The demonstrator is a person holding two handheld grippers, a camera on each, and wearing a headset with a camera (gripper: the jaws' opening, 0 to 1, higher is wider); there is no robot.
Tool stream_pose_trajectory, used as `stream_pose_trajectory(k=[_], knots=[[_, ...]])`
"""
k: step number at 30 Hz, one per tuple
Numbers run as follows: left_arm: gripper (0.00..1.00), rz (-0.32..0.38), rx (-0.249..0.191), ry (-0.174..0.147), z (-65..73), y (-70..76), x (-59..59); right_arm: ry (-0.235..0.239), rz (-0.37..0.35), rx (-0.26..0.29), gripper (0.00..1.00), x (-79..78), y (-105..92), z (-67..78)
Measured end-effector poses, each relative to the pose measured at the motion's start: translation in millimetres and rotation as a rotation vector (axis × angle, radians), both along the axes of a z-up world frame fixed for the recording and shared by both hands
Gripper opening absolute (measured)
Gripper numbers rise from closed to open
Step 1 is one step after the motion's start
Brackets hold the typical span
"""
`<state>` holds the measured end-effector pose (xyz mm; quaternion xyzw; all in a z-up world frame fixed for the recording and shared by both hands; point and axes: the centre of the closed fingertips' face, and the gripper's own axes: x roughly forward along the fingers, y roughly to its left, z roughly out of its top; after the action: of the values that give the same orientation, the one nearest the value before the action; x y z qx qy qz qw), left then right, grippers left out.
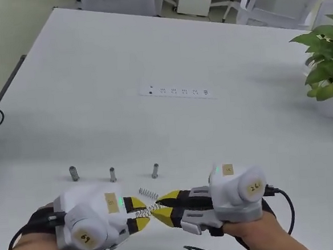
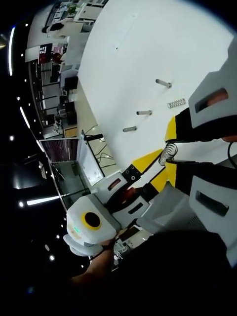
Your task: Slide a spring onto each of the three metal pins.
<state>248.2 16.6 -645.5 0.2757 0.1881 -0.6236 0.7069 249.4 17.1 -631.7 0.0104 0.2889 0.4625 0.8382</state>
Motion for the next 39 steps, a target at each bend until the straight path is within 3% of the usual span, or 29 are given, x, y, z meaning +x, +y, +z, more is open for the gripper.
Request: stream_pose_trajectory(k=[8, 12, 20, 24, 31, 36, 39], knots=[[0.02, -0.005, -0.006, 0.002, 0.8, -4.8, 3.1, -0.019, 0.034, -0.027, 0.09, 0.3, 3.5, 7.2], [0.02, 0.002, -0.029, 0.017, 2.8, -11.0, 5.4, -0.036, 0.061, -0.053, 0.09, 2.2, 8.3, 12.2], [0.02, 0.006, -0.057, 0.036, 4.8, -15.3, 8.1, -0.077, 0.129, -0.171, 0.12, 3.5, 3.8, 12.6], [0.02, -0.008, -0.058, 0.039, 5.0, -17.3, 6.9, -0.104, 0.221, -0.287, 0.15, -1.9, -2.6, 6.9], [0.02, -0.054, -0.039, 0.042, -1.2, -20.9, -2.1, -0.140, 0.353, -0.431, 0.18, -8.6, -5.7, -1.4], [0.02, -0.080, -0.029, 0.052, -5.8, -23.7, -8.4, -0.150, 0.394, -0.464, 0.17, -11.8, -2.2, -9.1], [0.02, -0.106, -0.006, 0.038, -10.4, -23.6, -12.2, -0.157, 0.438, -0.495, 0.17, -16.5, -0.4, -11.9]])
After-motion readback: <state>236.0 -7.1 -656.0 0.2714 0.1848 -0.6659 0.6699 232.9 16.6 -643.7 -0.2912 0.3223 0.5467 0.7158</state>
